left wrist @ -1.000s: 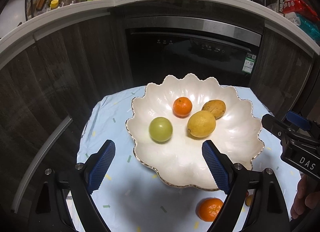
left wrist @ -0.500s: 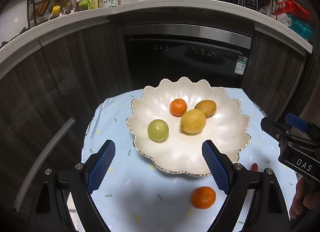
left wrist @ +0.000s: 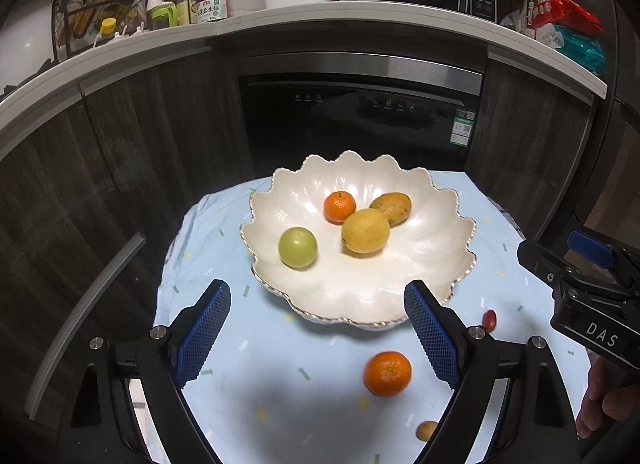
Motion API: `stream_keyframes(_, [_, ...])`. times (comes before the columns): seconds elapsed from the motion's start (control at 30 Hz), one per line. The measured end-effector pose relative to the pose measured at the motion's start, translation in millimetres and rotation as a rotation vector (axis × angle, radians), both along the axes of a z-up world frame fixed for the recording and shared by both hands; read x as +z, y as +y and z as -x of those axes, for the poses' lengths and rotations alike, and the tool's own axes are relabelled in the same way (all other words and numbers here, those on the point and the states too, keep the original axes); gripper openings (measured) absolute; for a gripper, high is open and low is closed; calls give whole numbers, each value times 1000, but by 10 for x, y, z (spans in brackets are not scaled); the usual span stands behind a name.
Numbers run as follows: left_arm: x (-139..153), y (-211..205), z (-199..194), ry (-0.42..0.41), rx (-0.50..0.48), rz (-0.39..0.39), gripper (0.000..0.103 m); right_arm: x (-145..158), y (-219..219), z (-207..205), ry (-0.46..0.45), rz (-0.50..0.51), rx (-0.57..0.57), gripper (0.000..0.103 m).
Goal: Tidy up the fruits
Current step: 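Withdraw both grippers from the bowl toward the loose fruits on the cloth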
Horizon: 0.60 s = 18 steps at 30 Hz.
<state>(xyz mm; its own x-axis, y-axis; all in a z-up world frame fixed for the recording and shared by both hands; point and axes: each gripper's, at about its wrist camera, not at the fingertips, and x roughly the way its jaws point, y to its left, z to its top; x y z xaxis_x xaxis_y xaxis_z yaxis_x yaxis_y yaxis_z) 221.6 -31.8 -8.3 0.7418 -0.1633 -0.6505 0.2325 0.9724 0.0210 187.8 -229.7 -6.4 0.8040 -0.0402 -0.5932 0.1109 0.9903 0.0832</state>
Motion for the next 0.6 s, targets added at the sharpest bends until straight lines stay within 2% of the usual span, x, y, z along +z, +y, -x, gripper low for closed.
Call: stream_keyframes(0.6, [-221, -141, 430, 8, -54, -16, 89, -188, -100, 425, -2, 25, 2, 88])
